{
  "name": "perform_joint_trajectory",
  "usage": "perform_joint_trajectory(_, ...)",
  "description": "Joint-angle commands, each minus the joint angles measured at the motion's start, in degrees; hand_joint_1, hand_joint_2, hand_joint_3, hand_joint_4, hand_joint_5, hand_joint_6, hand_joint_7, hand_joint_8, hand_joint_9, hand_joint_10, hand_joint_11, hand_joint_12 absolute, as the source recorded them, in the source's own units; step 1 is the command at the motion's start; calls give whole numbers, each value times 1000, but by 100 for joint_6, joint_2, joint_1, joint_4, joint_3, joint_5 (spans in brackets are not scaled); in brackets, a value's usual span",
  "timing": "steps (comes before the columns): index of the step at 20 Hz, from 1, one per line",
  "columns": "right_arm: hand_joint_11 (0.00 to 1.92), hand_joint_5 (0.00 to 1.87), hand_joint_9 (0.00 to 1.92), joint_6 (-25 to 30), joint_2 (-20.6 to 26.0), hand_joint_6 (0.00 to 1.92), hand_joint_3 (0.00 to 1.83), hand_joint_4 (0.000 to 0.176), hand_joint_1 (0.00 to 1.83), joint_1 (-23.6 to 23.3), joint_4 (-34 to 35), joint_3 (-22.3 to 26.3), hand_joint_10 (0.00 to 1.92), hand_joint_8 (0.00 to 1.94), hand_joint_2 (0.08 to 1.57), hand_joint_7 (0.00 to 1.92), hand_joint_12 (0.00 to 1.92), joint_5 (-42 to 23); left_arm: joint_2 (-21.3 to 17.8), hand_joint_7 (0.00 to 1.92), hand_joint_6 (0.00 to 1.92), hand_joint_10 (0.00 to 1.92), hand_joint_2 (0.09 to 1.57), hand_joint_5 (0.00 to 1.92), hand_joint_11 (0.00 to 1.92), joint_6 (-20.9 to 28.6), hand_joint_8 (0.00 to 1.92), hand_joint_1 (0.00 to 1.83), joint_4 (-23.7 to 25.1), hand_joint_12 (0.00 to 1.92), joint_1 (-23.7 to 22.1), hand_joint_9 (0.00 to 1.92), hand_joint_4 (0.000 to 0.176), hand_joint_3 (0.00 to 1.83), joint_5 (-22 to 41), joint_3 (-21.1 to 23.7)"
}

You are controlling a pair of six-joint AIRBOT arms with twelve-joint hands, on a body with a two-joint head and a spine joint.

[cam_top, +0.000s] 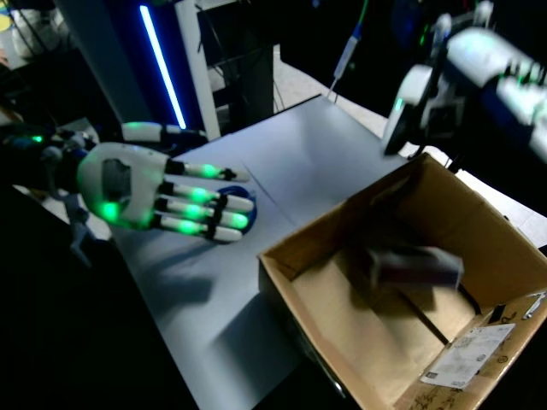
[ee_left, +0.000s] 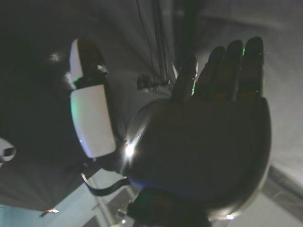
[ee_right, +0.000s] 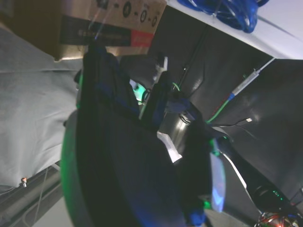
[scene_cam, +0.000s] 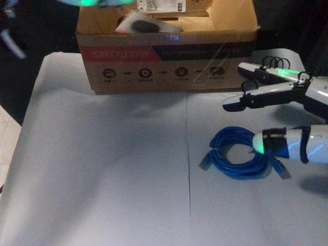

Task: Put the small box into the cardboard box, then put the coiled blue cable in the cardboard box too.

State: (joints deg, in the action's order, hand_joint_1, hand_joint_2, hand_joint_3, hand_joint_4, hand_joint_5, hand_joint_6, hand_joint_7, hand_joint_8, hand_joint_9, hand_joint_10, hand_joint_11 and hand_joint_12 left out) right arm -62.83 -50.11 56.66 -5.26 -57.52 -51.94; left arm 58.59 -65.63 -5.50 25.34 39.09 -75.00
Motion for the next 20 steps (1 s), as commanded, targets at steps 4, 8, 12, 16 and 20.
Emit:
perform_joint_trajectory(4,0,0,0,78,95,0,0,176,600,-71,90,56,0,0,769,0,0,-695,-528,41,1,4,892,90,64,10,0,514,4,74,625,78,172,0,1112,544)
perform_joint_trajectory(8,146,208,69,181,150,12,5,176,656,-70,90,103,10,0,872,1,80,-694,-1216,77,5,0,879,115,0,12,8,584,-221,137,1727,46,135,0,1807,1350)
perform_joint_trajectory(12,183,468,462,271,119,0,0,111,724,-4,82,105,1,0,1044,341,1148,-683,-1608,31,1,0,851,80,6,19,0,643,-648,3,2807,0,166,0,2460,1921)
perform_joint_trajectory(16,0,0,0,270,111,0,0,176,526,-4,72,114,0,0,844,0,0,-683,-1690,0,0,0,834,30,4,266,0,642,-972,2,3675,0,176,0,2988,2242)
perform_joint_trajectory(20,0,0,0,270,29,0,0,176,586,-5,52,103,0,0,809,0,0,-681,-1689,0,0,0,818,0,53,366,0,592,-1066,24,4062,0,176,0,3074,2400)
